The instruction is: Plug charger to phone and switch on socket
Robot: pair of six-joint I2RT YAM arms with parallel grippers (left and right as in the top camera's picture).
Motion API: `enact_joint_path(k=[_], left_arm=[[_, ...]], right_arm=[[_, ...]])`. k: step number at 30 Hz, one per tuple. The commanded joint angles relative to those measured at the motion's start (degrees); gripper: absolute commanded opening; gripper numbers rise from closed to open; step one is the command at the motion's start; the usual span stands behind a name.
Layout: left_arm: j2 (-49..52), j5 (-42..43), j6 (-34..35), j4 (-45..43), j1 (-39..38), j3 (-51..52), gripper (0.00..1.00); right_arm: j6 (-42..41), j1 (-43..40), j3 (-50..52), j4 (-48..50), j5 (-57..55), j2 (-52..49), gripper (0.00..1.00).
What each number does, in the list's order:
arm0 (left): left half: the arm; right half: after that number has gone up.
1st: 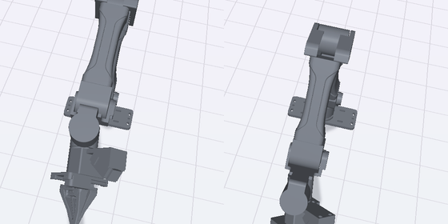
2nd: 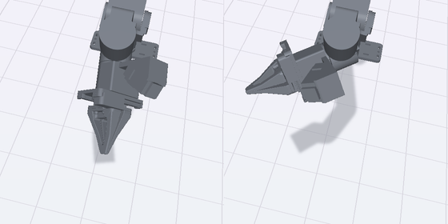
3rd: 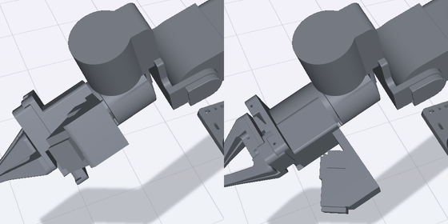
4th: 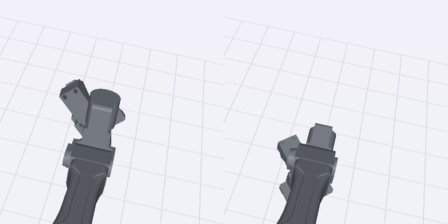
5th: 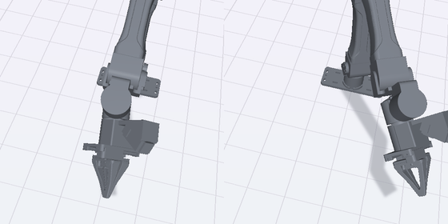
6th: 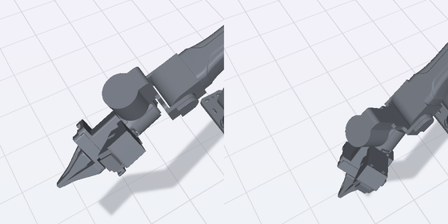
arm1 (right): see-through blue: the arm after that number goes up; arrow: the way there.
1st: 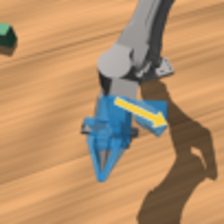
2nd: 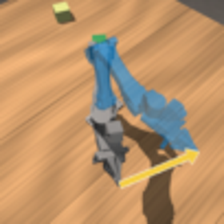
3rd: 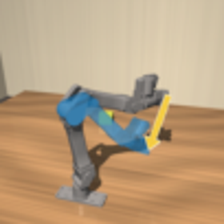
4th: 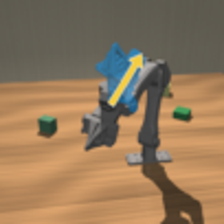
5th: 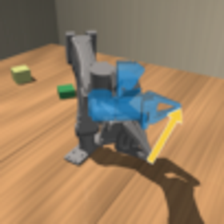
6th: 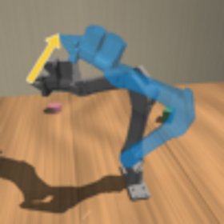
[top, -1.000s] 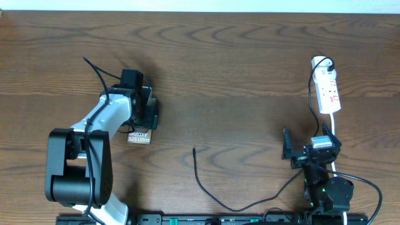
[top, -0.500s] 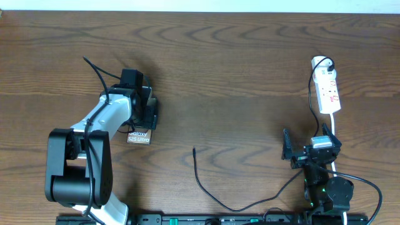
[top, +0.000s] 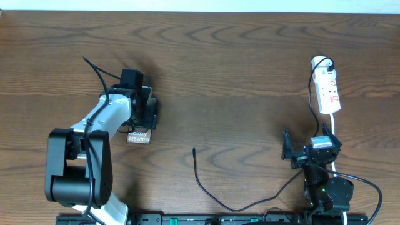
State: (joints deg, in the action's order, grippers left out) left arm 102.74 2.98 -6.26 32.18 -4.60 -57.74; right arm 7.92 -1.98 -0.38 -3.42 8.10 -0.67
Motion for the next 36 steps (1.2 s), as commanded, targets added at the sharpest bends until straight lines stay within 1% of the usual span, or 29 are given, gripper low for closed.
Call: enact_joint_path(k=[1,13,36], left_arm=[[1.84,-3.89,-0.59,-1.01,0.28,0.94,0.08],[1.18,-3.91,-1.03,0.28,0.28,-3.80,0.07],[-2.58,-3.45,-1.01,0.22,0.28,-3.91,0.07]], right_arm=[[-0.61,0.24,0.07,-0.24,0.00,0.17,0.99],[-0.61,0.26,0.07,-0.24,0.00,0.17,0.99],[-0.61,0.26,0.07,-0.24,0.00,0.17,0.99]])
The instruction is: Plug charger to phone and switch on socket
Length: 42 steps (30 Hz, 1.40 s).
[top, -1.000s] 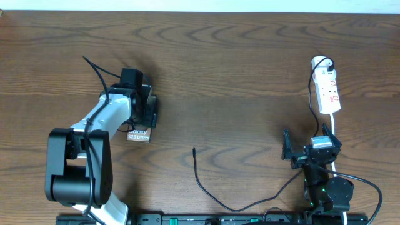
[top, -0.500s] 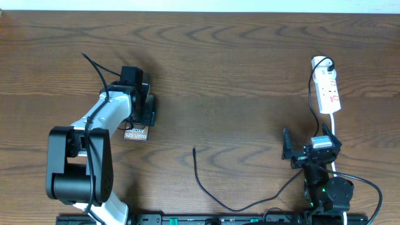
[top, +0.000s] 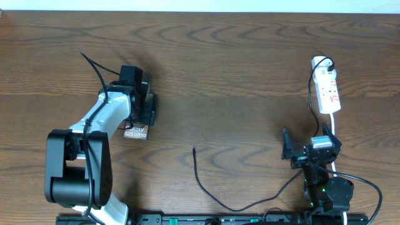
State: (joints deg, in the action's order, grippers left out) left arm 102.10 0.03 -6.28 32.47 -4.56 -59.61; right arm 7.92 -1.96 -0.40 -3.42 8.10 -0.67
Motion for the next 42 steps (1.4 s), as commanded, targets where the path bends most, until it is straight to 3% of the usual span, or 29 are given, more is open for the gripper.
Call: enact_joint_path(k=[1,12,42], left_arm=[[-1.95,-0.50,-0.96,-0.13,0.24,-2.03,0.07],[-1.95,6.69,-0.96,-1.88,0.24,-2.25,0.07],[0.50,2.71,-1.81,-0.44,0.24,0.26,0.07]], right_arm=[[-0.61,0.22,0.09,-0.24,0.00,0.17,0.99],[-0.61,0.22,0.09,-0.24,0.00,0.17,0.99],[-0.61,0.22,0.09,-0.24,0.00,0.17,0.99]])
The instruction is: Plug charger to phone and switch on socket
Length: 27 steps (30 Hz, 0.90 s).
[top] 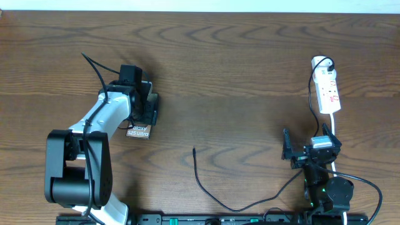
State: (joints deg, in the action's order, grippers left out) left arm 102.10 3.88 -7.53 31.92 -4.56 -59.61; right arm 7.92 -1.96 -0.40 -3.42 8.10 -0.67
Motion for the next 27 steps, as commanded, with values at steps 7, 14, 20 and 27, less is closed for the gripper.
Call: enact_joint_path(k=[7,14,20,27], left_arm=[[1.64,-1.11,-0.57,0.11,0.24,0.26,0.07],[1.75,-1.11,-0.57,0.09,0.24,0.26,0.07],[1.75,-1.14,-0.57,0.09,0.24,0.26,0.07],[1.75,-1.14,-0.57,0.11,0.24,0.26,0.34]], right_arm=[[-0.61,0.22,0.09,-0.24,0.00,0.17,0.99],[-0.61,0.22,0.09,-0.24,0.00,0.17,0.99],[-0.61,0.22,0.09,-0.24,0.00,0.17,0.99],[-0.61,0.22,0.09,-0.24,0.00,0.17,0.99]])
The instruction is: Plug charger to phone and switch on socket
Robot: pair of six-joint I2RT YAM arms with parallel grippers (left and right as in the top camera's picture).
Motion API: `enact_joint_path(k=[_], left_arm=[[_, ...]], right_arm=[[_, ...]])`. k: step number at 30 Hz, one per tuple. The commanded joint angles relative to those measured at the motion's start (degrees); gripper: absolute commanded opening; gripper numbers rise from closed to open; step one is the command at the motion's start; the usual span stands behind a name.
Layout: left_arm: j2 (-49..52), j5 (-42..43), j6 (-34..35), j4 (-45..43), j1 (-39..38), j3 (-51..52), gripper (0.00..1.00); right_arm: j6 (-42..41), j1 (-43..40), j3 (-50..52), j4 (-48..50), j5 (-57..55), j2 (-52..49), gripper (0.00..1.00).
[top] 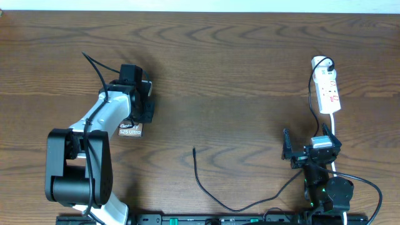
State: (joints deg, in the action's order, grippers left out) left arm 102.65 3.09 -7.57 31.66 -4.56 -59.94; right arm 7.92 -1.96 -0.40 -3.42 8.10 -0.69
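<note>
The dark phone [130, 130], with a "Galaxy S25 Ultra" label, lies at the left of the table, mostly hidden under my left gripper [143, 107]. The left gripper seems shut on the phone's far end. The black charger cable [201, 183] lies loose near the front, its free tip [194, 150] pointing away from me. The white socket strip [328, 90] lies at the far right with a plug [322, 62] in its far end. My right gripper [311, 147] rests near the front right, open and holding nothing.
A white lead [333, 128] runs from the socket strip toward the right arm's base. The black cable loops along the front edge toward that base. The wooden table [237, 81] spans the whole view.
The phone's label end has shifted left and a little farther from me, and the left gripper has turned slightly with it. The right arm and the cable have not moved.
The left gripper stayed over the phone at every moment. The phone's label end sat lower right at first, then shifted left, back right, and now lies furthest left. The right gripper, cable and socket strip kept their places throughout.
</note>
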Motion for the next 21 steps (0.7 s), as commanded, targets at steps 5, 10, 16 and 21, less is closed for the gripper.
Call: enact_joint_path(k=[5,10,16,21], left_arm=[[1.20,-0.35,-0.55,0.35,0.24,0.59,0.75],[1.20,-1.57,-0.57,0.09,0.24,0.59,0.86],[1.20,-4.24,-0.61,-1.77,0.50,0.59,0.88],[1.20,-4.22,-0.57,-3.26,1.44,0.59,0.89]], right_arm=[[-0.61,0.24,0.09,-0.24,0.00,0.20,0.99],[-0.61,0.22,0.09,-0.24,0.00,0.20,0.99],[-0.61,0.22,0.09,-0.24,0.00,0.20,0.99],[-0.61,0.22,0.09,-0.24,0.00,0.20,0.99]])
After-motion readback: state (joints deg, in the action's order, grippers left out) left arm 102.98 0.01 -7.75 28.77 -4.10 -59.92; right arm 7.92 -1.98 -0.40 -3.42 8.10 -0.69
